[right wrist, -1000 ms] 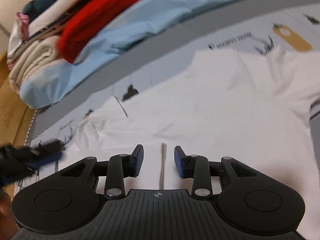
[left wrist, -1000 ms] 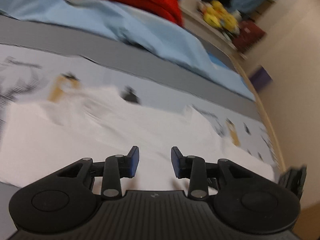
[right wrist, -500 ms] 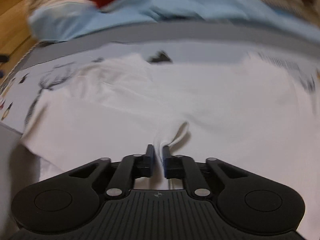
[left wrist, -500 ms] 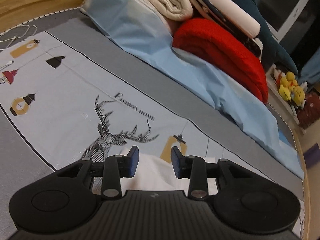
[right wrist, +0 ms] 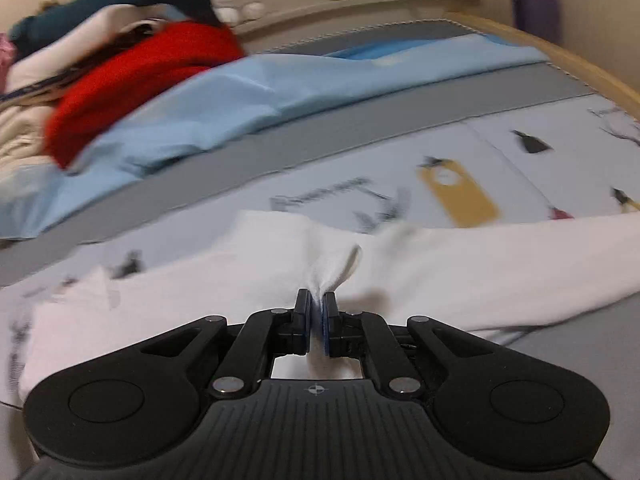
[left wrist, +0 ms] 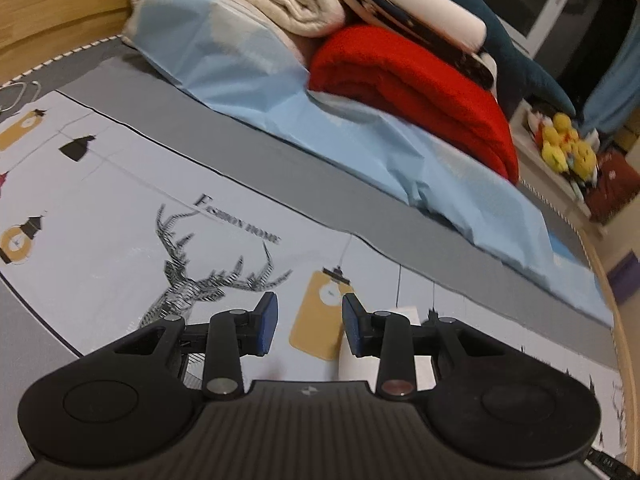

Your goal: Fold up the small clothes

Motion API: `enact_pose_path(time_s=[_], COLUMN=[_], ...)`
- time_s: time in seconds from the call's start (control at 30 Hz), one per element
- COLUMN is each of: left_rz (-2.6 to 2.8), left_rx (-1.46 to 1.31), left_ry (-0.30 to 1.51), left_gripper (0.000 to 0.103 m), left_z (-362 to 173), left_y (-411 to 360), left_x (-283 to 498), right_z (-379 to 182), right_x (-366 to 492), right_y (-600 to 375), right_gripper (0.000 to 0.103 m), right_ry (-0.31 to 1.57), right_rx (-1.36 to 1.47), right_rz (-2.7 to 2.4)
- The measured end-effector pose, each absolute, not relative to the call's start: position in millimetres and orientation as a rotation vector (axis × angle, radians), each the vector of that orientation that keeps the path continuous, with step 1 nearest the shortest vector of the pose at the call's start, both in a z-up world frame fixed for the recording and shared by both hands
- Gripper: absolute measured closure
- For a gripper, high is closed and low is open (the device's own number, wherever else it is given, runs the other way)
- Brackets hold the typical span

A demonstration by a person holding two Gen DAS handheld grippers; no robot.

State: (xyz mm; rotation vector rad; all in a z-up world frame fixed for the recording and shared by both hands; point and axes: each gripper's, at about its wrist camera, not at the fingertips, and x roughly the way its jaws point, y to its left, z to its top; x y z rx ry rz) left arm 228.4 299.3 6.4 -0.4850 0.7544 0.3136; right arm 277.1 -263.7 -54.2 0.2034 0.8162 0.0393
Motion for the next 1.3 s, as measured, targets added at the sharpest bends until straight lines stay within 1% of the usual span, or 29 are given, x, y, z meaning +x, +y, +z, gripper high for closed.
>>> enact_pose_path(time_s=[0.2,0.23,0.37,0.4,0.53,0.6,0.63,0.77,0.8,0.83,0.87,0.93,1.1,1.17,1.2,1.23,1.3], left_rz=[0.248,0.228,0.171,0.162,0.140,0.146,0.151,0.167,0.161,0.146,0.129,0.164,0.285,0.311,0.312,0.306,0.253], left_rx=[-0.456,-0.446,-0.434,-0.443,-0.477,-0.470,-0.463,-0.441,-0.435,-0.421,-0.402,-0.362,-0.292,-0.300,-0.312,-0.321,-0.326], left_ry=[0.838,0.857,0.915,0.919,0.920,0.918,0.919,0.955,0.959,0.966,0.976,0.965,0.907,0.919,0.923,0.918,0.899], left_gripper=[0.064,0.063,0.063,0.061,0.044,0.039,0.037,0.037,0.041,0.073,0.096,0.099,0.101,0.097,0.093,0.088,0.083], left_z=[-20,-27,-53,-59,-74,-79,-82,-102,-106,-110,-111,-107,-92,-91,-89,-85,-72], left_y=[275,269,255,253,244,237,234,225,224,222,223,230,267,281,286,288,283], left_x=[245,249,262,265,279,288,291,303,304,305,306,302,289,285,283,280,276], right_z=[-55,-57,-66,-66,-63,-63,-62,-61,-62,-62,-62,-60,-54,-58,-61,-64,-69], right_x=[289,291,291,291,292,293,293,294,294,295,295,296,303,308,310,311,313], right_y=[-297,-298,-286,-284,-280,-278,-277,-275,-275,-274,-274,-273,-267,-267,-268,-268,-267], right_gripper=[0.098,0.098,0.098,0.098,0.098,0.098,0.098,0.098,0.098,0.098,0.098,0.098,0.097,0.090,0.087,0.087,0.087], right_ry=[0.784,0.785,0.796,0.797,0.803,0.805,0.806,0.807,0.808,0.809,0.809,0.800,0.789,0.821,0.837,0.850,0.871], right_rx=[0.241,0.256,0.252,0.250,0.246,0.242,0.240,0.239,0.241,0.242,0.245,0.268,0.307,0.297,0.296,0.284,0.223], right_rz=[0.002,0.008,0.028,0.034,0.052,0.060,0.063,0.075,0.078,0.082,0.087,0.112,0.224,0.181,0.158,0.132,0.075])
